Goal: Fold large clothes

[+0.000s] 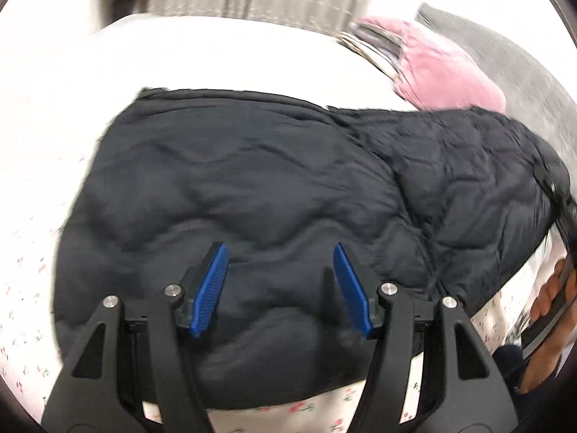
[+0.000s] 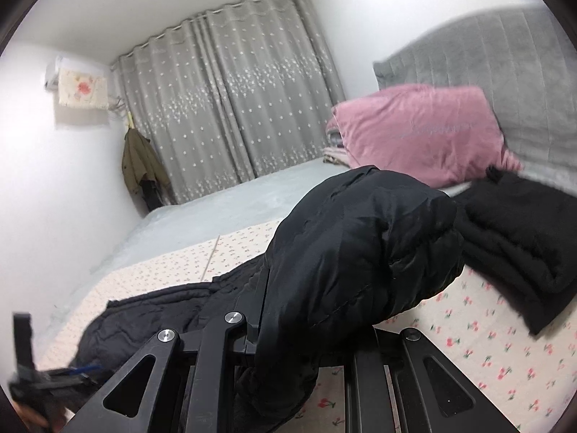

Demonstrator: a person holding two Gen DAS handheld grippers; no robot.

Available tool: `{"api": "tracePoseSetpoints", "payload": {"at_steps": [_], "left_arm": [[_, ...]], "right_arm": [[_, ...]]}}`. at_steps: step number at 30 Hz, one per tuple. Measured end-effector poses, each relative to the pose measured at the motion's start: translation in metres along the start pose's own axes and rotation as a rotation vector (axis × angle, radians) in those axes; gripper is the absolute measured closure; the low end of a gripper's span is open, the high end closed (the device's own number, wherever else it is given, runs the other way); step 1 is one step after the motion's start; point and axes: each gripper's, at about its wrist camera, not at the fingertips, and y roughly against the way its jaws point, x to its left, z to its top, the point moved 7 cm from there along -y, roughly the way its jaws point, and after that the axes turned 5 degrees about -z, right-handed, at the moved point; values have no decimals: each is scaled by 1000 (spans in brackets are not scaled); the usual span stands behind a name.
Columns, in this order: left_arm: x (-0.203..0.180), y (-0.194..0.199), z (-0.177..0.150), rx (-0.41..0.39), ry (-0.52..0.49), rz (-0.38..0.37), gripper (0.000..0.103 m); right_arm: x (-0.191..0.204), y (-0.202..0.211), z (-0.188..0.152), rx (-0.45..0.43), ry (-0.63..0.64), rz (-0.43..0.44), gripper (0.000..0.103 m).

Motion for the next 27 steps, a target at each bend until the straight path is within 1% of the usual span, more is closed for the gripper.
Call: {"api": "tracePoseSetpoints", "payload": {"at_steps": [3, 4, 6, 7, 8, 10, 11, 13, 14, 16, 17, 18, 19, 20, 21, 22, 23, 24, 26, 27], "left_arm": [[27, 12, 0, -33, 25, 67, 41], [37, 15, 1, -44, 33, 88, 41], [56, 22, 4, -69, 65, 121, 41], [65, 30, 3, -87, 93, 129, 41], [77, 37, 5, -107, 131, 127, 41], [101, 51, 8, -143, 221, 113, 41], [117, 58, 9, -161, 269, 107, 41], [143, 69, 8, -193, 348, 103, 41], [155, 73, 7, -207, 380, 105, 41], [171, 73, 9, -215, 432, 110, 41], [178, 73, 6, -217, 462, 97, 41], [180, 71, 7, -215, 478, 80, 41], [181, 68, 6, -210, 499, 51, 41], [181, 67, 6, -203, 508, 35, 41], [181, 63, 5, -192, 515, 18, 41], [181, 61, 6, -183, 512, 10, 41], [177, 59, 6, -177, 502, 6, 41], [175, 57, 6, -174, 489, 4, 41], [167, 54, 11, -175, 469, -10, 41], [165, 57, 11, -178, 465, -18, 41]], "right_arm": [[27, 9, 6, -52, 96, -2, 85], [38, 12, 8, -71, 130, 7, 85], [71, 20, 12, -101, 207, 53, 85], [87, 24, 13, -111, 241, 78, 85], [113, 29, 12, -127, 299, 114, 85], [154, 36, 6, -151, 403, 169, 85], [183, 40, -3, -164, 476, 207, 85], [225, 41, -24, -164, 582, 260, 84], [253, 38, -43, -143, 656, 295, 84], [289, 28, -78, -83, 751, 345, 82], [311, 20, -106, -26, 817, 376, 80], [325, 13, -130, 15, 876, 391, 80], [336, 8, -152, 42, 937, 395, 77], [345, 4, -175, 49, 1008, 391, 71], [349, 4, -189, 32, 1053, 383, 69], [352, 4, -199, 10, 1086, 371, 68], [353, 4, -206, -1, 1106, 361, 64], [353, 2, -208, 11, 1111, 364, 60], [352, 0, -207, 72, 1100, 405, 43], [351, 1, -202, 111, 1079, 438, 42]]}}
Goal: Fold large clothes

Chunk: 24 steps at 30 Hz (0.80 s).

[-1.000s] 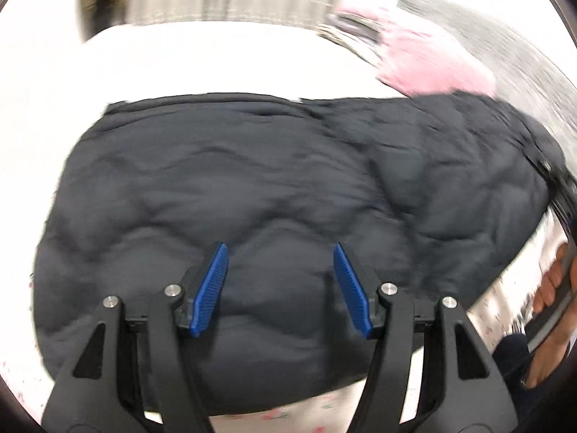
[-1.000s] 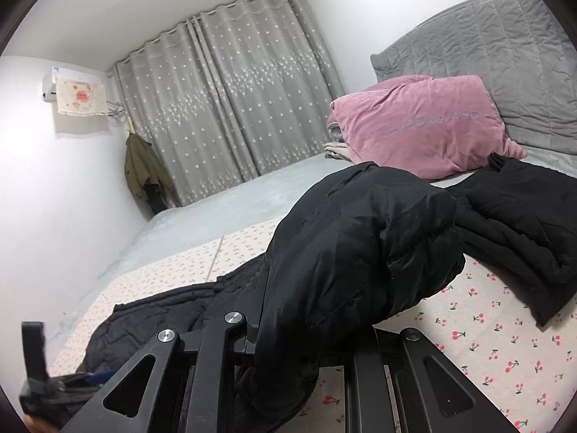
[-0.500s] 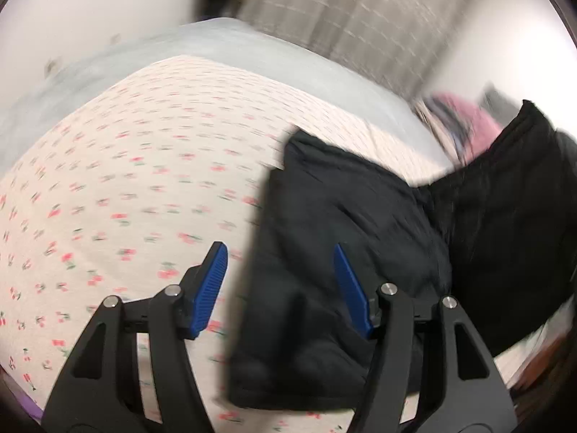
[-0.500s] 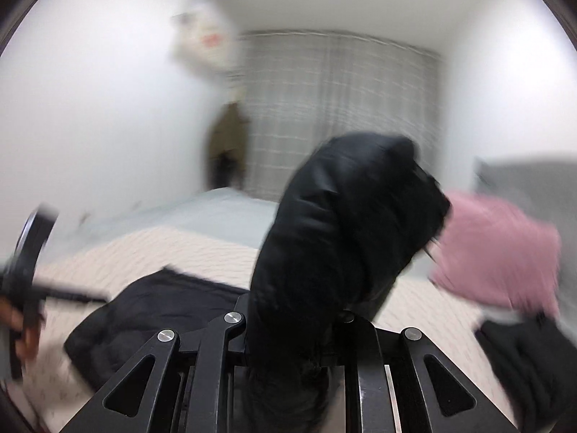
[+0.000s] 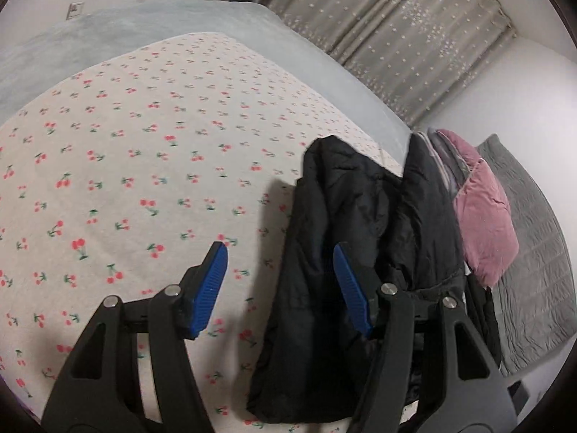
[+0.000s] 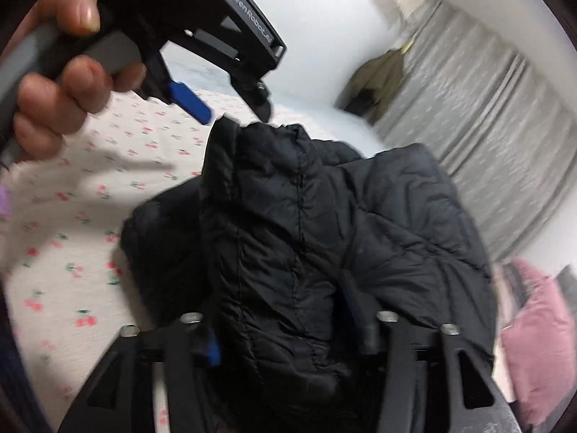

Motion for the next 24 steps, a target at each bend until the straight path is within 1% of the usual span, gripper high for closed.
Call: {"api": "tracePoseSetpoints", "payload": {"at_steps": [1, 2, 3, 5, 7, 8, 9, 11, 12, 13, 14, 15, 17, 19, 20, 22, 24], "left_arm": [[-1, -2, 1, -1, -2, -9, 41], [-4, -2, 2, -3, -6, -18, 41], [-5, -1, 1, -7, -10, -24, 41], [-7, 2, 2, -14, -20, -24, 41], [-9, 2, 3, -20, -34, -16, 41], [-11, 2, 3, -24, -44, -12, 41], [-14, 3, 3, -30, -59, -7, 41], [-22, 8, 3, -55, -98, 1, 41], [-28, 11, 4, -71, -122, 4, 41], [-33, 14, 4, -87, -144, 6, 41], [-39, 17, 3, -104, -167, 11, 41], [-45, 19, 3, -122, -184, 24, 41], [-56, 23, 1, -143, -217, 37, 41], [-69, 22, -2, -145, -249, 31, 41], [-75, 20, -4, -139, -263, 28, 41], [-81, 14, -8, -125, -277, 39, 41], [-87, 6, -11, -102, -290, 68, 41]], "right_arm": [[-4, 4, 2, 6, -31, 43, 38], [-9, 9, 5, 11, -75, 103, 36], [-16, 18, 9, 10, -142, 194, 35], [-31, 36, 16, 2, -255, 343, 34], [-50, 52, 19, -10, -323, 417, 34], [-68, 62, 21, -30, -377, 451, 34], [-80, 67, 21, -43, -418, 469, 34], [-123, 75, 14, -71, -556, 505, 34], [-141, 75, 6, -75, -603, 493, 34], [-158, 71, -1, -69, -648, 457, 34], [-178, 62, -10, -43, -694, 399, 34], [-191, 50, -13, -13, -730, 369, 34], [-201, 36, -32, 38, -786, 346, 34], [-204, 16, -49, 99, -825, 330, 34], [-203, 10, -55, 123, -828, 333, 34], [-185, 4, -58, 145, -786, 334, 34], [-170, -1, -49, 146, -691, 297, 33]]}}
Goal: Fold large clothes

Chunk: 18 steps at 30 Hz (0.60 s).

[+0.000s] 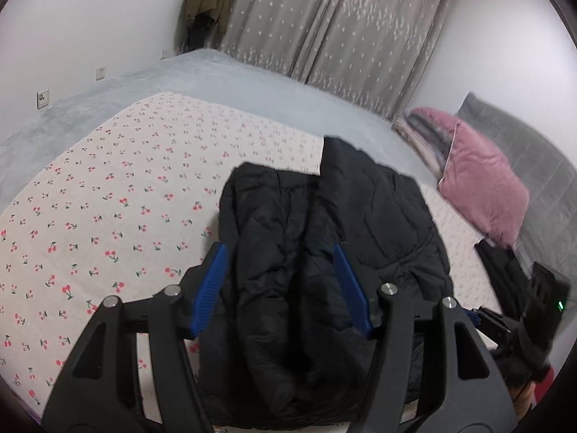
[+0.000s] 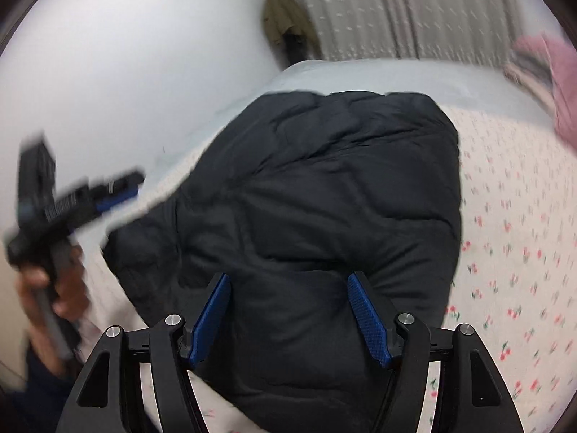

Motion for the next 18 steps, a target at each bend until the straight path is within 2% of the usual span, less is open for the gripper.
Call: {"api": "tracePoseSetpoints", "payload": {"at_steps": [2, 7, 9, 12, 15, 18], "left_arm": [[-5, -5, -2, 14, -19, 27, 41], [-21, -3, 2, -28, -97, 104, 41], [-28, 0, 6, -46, -109, 111, 41], [-41, -1, 13, -52, -112, 78, 41], [-43, -17, 13, -16, -123, 120, 40], [-27, -46, 7, 72, -79, 176, 40]], "right_arm": [[15, -7, -5, 4, 67, 7, 33], [22, -28, -19, 47, 90, -1, 33], [27, -37, -24, 64, 105, -8, 33], [36, -51, -27, 81, 139, -28, 32], [44, -62, -31, 95, 166, -33, 31], [46, -64, -34, 105, 203, -44, 31]]}}
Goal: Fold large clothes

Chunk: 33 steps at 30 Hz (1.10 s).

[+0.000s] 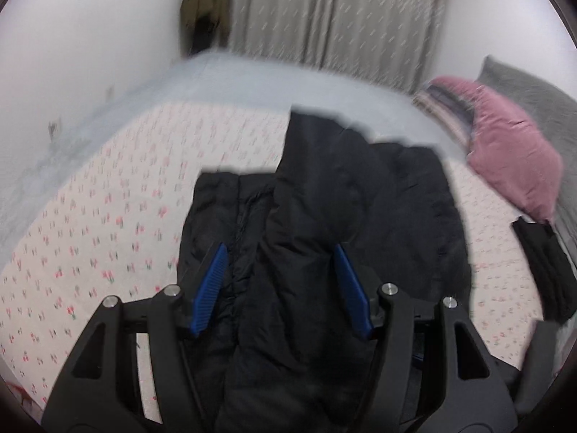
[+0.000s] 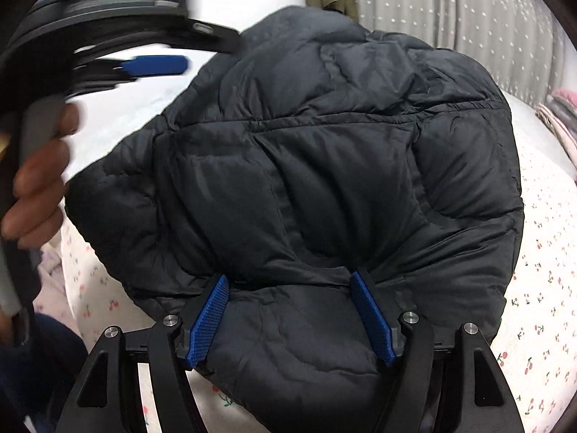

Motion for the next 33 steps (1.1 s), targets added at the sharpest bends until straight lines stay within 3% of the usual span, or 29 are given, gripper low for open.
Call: {"api": "tracePoseSetpoints", "payload": {"at_steps": [4, 6, 10, 14, 17, 23, 29, 33], "left_arm": [[18, -27, -8, 45, 31, 11, 37], [25, -33, -11, 51, 36, 7, 36], [38, -36, -15, 63, 76, -24, 34], [39, -43, -19, 73, 92, -38, 31], [36, -48, -20, 59, 64, -14, 29], [35, -55, -24, 55, 47, 8, 28], [32, -50, -25, 64, 28, 25, 28], [35, -28, -25, 56, -11, 22, 28]], "right_arm": [[-9, 5, 3, 12, 20, 29, 31], [-16, 22, 12, -12, 5, 87, 31], [-66, 51, 46, -147, -145, 88, 31], [-129, 19, 70, -97, -320, 95, 31], [-135, -16, 77, -22, -301, 88, 31], [-126, -40, 74, 45, -243, 49, 29], [-118, -36, 66, 27, -210, 43, 28], [-121, -12, 68, 6, -197, 59, 27]]}}
